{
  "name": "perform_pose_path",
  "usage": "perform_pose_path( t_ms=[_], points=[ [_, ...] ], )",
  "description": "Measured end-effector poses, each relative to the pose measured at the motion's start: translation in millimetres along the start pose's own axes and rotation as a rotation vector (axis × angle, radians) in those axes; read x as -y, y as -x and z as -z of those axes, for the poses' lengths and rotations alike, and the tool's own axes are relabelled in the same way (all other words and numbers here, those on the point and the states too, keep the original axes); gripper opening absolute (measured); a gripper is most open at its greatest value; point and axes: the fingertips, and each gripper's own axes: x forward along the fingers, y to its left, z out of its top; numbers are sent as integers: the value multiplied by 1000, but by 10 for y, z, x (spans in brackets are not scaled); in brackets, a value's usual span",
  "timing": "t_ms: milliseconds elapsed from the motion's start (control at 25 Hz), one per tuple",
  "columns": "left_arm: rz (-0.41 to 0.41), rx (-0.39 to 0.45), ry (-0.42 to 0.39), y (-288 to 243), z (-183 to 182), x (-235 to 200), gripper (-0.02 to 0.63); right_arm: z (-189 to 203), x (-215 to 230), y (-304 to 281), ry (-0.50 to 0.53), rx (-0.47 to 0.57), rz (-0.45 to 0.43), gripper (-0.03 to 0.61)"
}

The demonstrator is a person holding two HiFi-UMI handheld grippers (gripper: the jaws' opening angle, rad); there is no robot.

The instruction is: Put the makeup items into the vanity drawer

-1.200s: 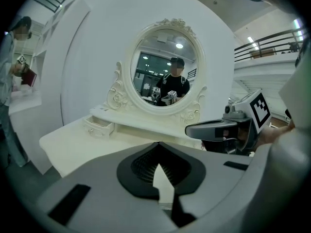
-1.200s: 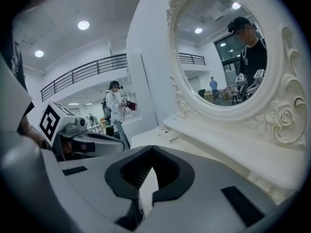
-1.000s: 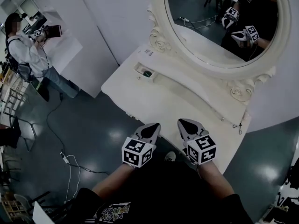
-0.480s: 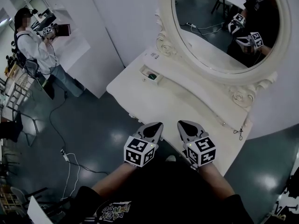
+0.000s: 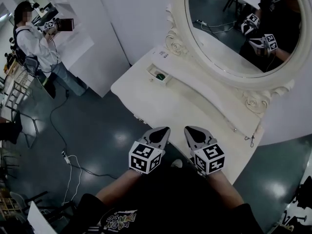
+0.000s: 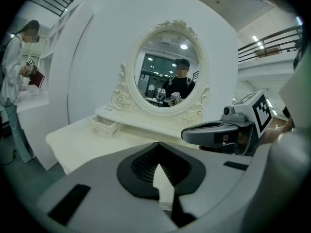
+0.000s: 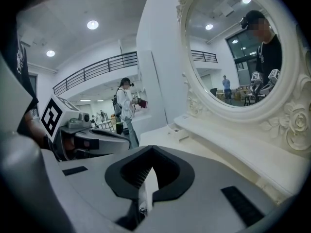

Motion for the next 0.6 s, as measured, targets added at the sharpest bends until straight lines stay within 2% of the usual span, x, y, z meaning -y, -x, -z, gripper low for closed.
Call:
perform_pose_path(
  t_ms=[600],
  points=[
    [3,8,-1,-16,-79,-150,8,-46,-40,-154,-15,-1,-9,29]
  ],
)
